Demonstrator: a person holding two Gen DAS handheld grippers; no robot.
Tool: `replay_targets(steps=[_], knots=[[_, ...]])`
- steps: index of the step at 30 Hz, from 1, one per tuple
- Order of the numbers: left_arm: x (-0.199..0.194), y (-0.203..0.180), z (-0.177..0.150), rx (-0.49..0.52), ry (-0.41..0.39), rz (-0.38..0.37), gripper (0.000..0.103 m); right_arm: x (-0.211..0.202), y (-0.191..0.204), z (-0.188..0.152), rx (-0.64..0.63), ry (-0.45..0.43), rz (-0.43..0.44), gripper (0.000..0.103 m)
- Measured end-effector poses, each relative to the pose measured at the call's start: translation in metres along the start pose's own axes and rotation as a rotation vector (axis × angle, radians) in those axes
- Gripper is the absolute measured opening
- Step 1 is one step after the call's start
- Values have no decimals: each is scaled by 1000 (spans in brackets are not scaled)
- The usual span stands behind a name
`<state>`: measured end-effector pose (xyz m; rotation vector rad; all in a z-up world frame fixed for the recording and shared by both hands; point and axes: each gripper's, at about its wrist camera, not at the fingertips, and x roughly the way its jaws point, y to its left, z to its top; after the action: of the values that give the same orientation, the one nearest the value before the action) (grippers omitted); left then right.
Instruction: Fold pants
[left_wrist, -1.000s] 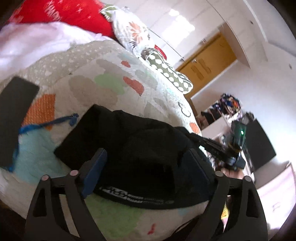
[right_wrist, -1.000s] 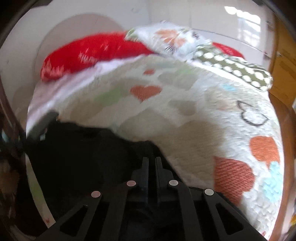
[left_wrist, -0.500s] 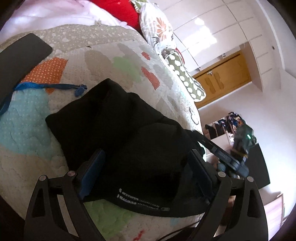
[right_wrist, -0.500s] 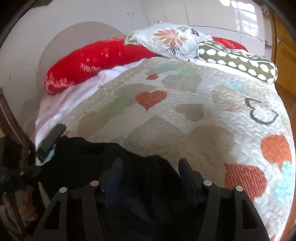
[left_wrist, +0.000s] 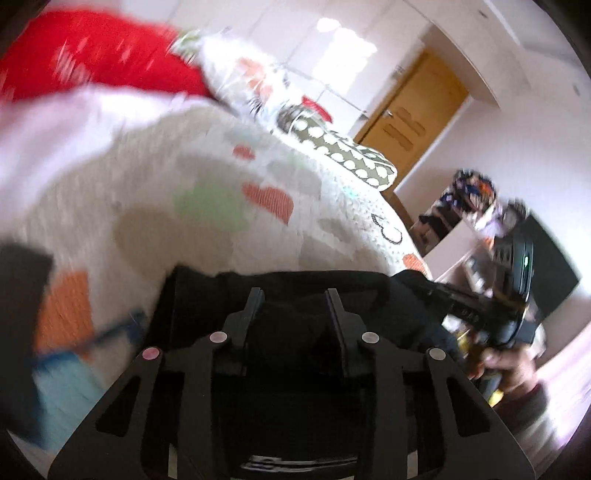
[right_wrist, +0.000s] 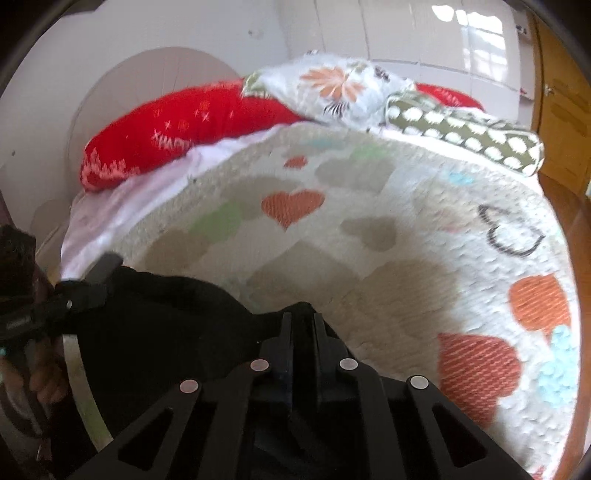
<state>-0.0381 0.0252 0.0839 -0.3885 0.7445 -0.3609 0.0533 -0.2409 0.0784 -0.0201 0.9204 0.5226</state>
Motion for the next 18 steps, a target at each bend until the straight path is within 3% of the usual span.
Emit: replay_targets(steps=[3, 4, 6, 8, 10, 14, 18], knots=[[5, -1, -17, 96, 89, 69, 33, 7, -4, -6, 46, 2, -3, 7], [8, 5, -28, 105, 125, 113, 35, 30, -5, -16, 44, 74, -43, 7], [11, 20, -42, 75, 173, 143, 39, 37, -6, -20, 44, 96, -47, 8], [-1, 31, -49, 31, 164, 101, 39, 37, -8, -24, 58, 93, -48, 14], [-12, 33, -48, 14, 154, 128, 50, 19, -9, -23, 75, 48, -58, 39], [-41, 30, -39, 17, 61, 179, 54, -31, -16, -33, 88, -22, -85, 43], [-47, 17, -30, 32, 13, 164, 61, -86, -42, -67, 183, -68, -133, 45]])
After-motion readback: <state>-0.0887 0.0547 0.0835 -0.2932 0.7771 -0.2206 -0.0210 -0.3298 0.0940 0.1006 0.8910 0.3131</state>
